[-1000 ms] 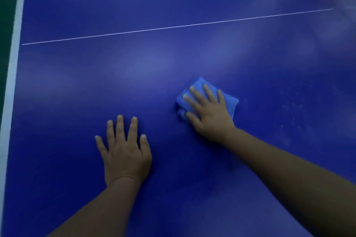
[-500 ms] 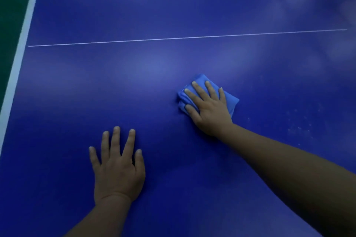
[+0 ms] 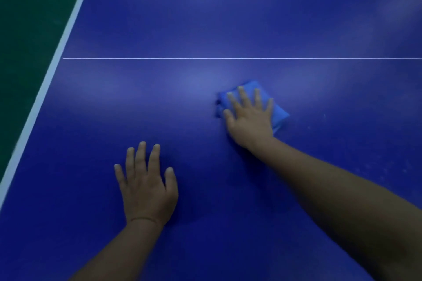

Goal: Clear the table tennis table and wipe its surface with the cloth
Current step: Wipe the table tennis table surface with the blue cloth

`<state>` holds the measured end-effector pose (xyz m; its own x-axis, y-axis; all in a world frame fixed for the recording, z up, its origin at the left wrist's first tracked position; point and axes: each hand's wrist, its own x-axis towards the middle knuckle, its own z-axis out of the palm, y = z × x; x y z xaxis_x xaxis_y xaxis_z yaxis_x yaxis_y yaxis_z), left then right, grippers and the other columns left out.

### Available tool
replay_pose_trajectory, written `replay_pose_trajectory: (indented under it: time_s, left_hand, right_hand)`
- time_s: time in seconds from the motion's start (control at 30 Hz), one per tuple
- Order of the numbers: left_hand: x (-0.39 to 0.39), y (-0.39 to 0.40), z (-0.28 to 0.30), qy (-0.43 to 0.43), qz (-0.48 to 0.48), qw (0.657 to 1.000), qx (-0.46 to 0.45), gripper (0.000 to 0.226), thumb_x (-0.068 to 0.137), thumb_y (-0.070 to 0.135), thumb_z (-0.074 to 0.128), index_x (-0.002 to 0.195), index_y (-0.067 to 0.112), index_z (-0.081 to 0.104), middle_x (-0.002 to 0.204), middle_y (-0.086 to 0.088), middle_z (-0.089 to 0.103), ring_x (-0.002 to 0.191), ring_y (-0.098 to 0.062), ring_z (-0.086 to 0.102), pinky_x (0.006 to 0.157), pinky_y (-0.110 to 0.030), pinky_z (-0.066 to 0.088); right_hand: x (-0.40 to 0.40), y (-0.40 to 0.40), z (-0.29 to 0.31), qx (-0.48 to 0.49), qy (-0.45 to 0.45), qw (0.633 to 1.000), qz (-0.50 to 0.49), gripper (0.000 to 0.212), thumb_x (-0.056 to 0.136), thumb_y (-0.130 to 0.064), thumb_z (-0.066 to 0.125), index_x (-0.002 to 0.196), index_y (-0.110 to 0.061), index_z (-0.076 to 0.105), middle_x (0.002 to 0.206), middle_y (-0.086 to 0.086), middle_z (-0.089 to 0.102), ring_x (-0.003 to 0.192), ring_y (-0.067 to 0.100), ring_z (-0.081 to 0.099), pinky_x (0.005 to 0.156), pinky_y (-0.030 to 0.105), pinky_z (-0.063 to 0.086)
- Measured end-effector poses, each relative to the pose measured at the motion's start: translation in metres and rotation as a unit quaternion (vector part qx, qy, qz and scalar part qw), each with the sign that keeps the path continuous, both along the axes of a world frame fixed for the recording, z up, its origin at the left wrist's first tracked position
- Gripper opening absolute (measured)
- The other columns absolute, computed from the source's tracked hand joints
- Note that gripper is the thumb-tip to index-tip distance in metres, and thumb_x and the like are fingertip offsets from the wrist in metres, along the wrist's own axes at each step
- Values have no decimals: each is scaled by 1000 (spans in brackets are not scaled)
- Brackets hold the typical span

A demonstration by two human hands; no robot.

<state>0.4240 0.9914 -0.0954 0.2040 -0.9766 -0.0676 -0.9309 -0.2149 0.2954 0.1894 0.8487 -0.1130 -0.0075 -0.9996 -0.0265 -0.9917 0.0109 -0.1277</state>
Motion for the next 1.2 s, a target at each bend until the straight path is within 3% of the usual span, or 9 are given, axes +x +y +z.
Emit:
replay_pose_trajectory:
  time_s: [0.1, 0.2, 0.47, 0.7, 0.83, 0.93, 1.0, 1.07, 1.2]
  left_hand:
    - [-23, -13, -6, -2, 19, 999, 25, 74, 90, 53, 15, 157, 23, 23, 166, -2, 10, 153, -21, -4, 122, -51, -7]
    - [-26, -17, -12, -18, 36, 999, 37, 75, 89, 55, 9, 157, 26, 19, 167, 0, 8, 152, -18, -7, 121, -49, -10]
    - [-24, -19, -17, -22, 27, 998, 44, 68, 94, 51, 17, 155, 23, 28, 165, -5, 17, 153, -23, 2, 118, -42, -18]
    - [-27, -20, -19, -42, 35, 998, 43, 67, 93, 50, 20, 153, 22, 33, 163, -6, 21, 152, -24, 6, 120, -51, -6]
    - [-26, -20, -16, -38, 34, 998, 47, 67, 94, 49, 22, 151, 18, 37, 162, -9, 24, 151, -27, 9, 117, -38, -18]
    - [-28, -22, -13, -34, 37, 997, 61, 67, 94, 50, 21, 152, 19, 36, 162, -10, 24, 152, -28, 8, 116, -37, -21]
    - [-28, -22, -12, -35, 34, 997, 63, 68, 94, 51, 20, 152, 20, 35, 163, -9, 23, 152, -27, 6, 116, -36, -22]
    - [-28, -23, -11, -38, 37, 997, 62, 69, 93, 52, 18, 153, 22, 34, 163, -7, 21, 152, -25, 5, 115, -36, -22]
    - [-30, -25, -12, -45, 47, 996, 66, 71, 91, 55, 17, 154, 25, 32, 164, -4, 18, 152, -22, 1, 115, -37, -21]
  right_hand:
    - [57, -2, -2, 7, -33, 989, 143, 60, 96, -58, 24, 151, -39, 36, 164, -7, 23, 152, 33, 10, 117, 64, -2]
    - [47, -45, 0, 15, -23, 986, 166, 54, 100, -56, 33, 153, -41, 32, 165, -9, 18, 153, 29, 7, 118, 62, -1]
    - [-47, -88, 0, 23, -28, 978, -206, 58, 101, -55, 25, 157, -38, 19, 167, -8, 5, 153, 32, -1, 117, 65, -3]
    - [54, -110, 0, 27, -27, 996, 76, 56, 101, -55, 29, 155, -39, 25, 166, -8, 12, 153, 30, 2, 118, 63, -3]
    - [-77, -123, -4, 1, -1, 990, -144, 56, 102, -54, 27, 156, -39, 23, 167, -7, 11, 153, 32, 5, 117, 65, 1]
    - [-157, -109, 8, 34, -34, 933, -358, 61, 101, -56, 20, 158, -35, 18, 167, -5, 6, 153, 35, -1, 116, 68, -2]
    - [-148, -110, 10, 43, -39, 916, -397, 62, 101, -55, 19, 158, -33, 16, 167, -3, 4, 152, 37, -2, 115, 69, -3]
    - [-99, -117, 7, 34, -39, 946, -320, 60, 102, -54, 21, 158, -34, 16, 168, -3, 5, 152, 37, -2, 115, 69, -3]
    - [25, -107, 0, 29, -19, 999, 9, 57, 102, -54, 27, 156, -38, 21, 167, -8, 8, 153, 32, -1, 116, 65, -5]
